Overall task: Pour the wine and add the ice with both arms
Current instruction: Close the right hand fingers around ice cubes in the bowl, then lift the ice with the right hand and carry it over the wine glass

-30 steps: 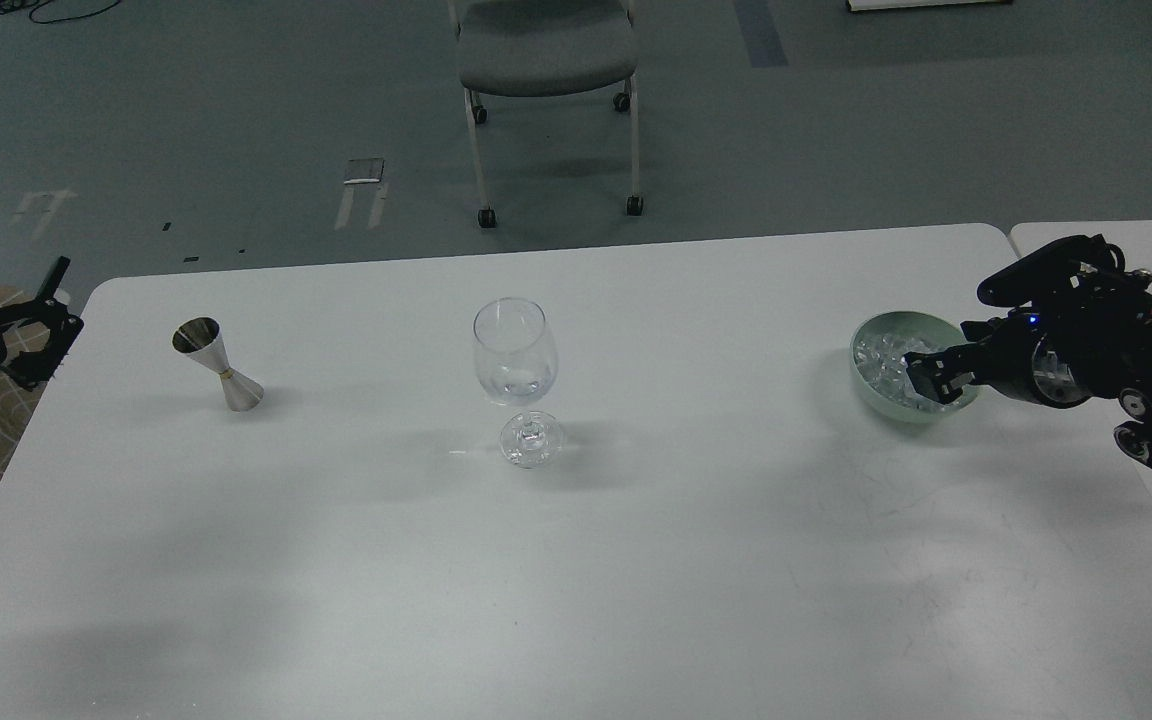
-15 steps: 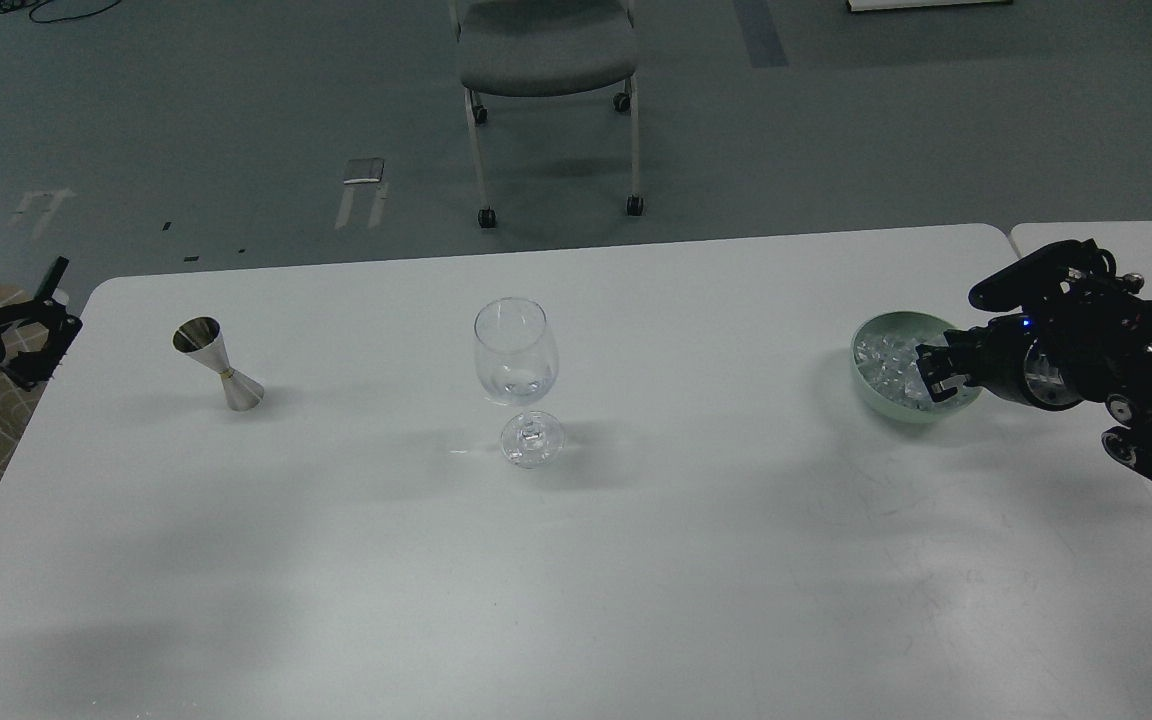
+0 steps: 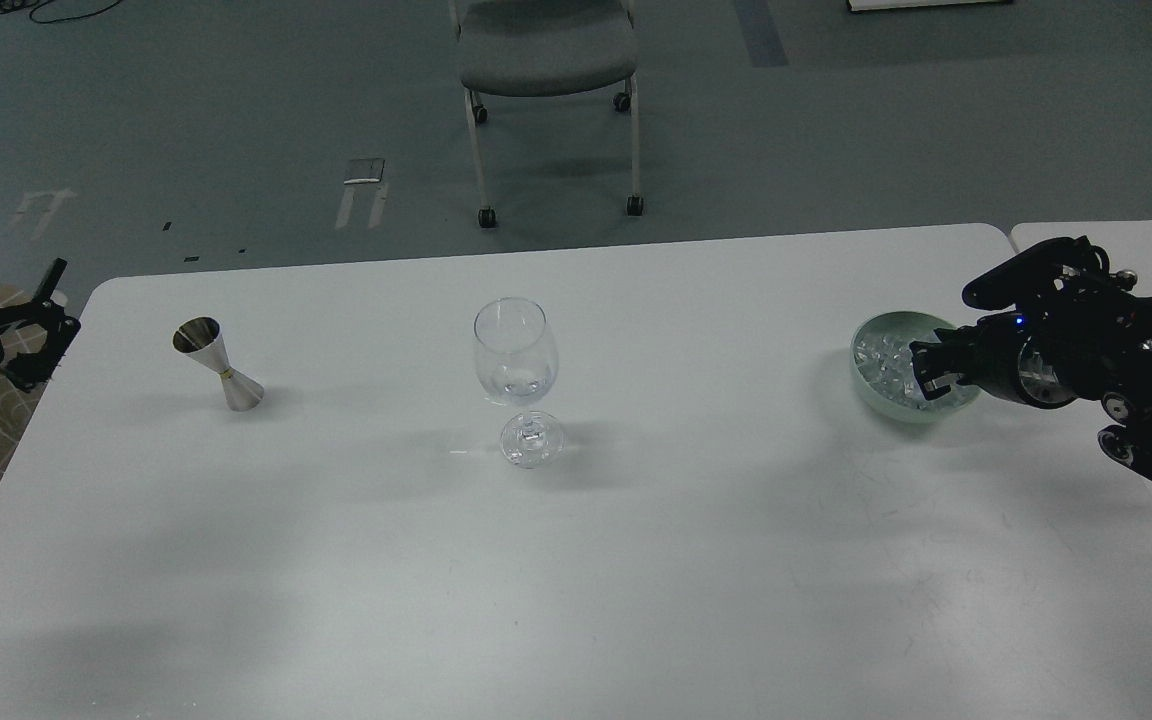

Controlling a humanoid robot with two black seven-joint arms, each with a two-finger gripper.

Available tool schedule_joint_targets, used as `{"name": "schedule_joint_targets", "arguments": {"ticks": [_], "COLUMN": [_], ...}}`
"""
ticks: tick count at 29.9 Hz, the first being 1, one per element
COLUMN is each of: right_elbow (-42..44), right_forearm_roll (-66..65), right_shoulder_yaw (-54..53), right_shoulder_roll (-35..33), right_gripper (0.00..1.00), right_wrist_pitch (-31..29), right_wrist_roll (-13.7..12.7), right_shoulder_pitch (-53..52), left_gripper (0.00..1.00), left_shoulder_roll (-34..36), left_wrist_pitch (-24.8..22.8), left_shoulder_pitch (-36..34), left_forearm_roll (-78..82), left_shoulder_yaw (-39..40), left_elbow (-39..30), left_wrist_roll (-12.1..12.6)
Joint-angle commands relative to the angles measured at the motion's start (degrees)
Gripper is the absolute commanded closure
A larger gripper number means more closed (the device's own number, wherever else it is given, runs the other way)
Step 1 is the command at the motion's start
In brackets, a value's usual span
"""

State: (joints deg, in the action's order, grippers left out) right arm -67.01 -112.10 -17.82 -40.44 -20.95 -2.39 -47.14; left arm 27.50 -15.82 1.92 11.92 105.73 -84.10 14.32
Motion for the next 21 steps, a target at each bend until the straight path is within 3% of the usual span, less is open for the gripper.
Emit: {"name": "schedule_joint_targets", "arguments": {"ticks": [1,10,21], "right_elbow": [-1.0,-7.5,-12.3], "right_forearm_roll": [0.0,0.6,0.6], "right_shoulder_yaw": [-0.1,-2.3,-13.7], "right_shoulder_roll": [-1.0,-7.8,-7.3], "right_gripper": [1.00,1.00,1.00], "right_wrist_pitch": [-0.1,0.1,0.9], "right_wrist_roll": [0.0,0.1,0.1], "right_shoulder_pitch": [-0.3,-3.8,-4.4], "left_gripper": [0.02,0.02,0.02], "left_shoulder_roll": [-0.1,0.0,-0.1], "left_wrist_pitch": [0.1,0.2,0.2], "left_shoulder_pitch": [-0.1,0.0,-0.1], "left_forearm_roll": [0.0,0.2,0.3], "left_shoulder_yaw": [0.0,0.0,-0.1], "left_elbow": [0.0,-0.1,-0.2], "left_wrist_roll": [0.0,0.1,0.1]}}
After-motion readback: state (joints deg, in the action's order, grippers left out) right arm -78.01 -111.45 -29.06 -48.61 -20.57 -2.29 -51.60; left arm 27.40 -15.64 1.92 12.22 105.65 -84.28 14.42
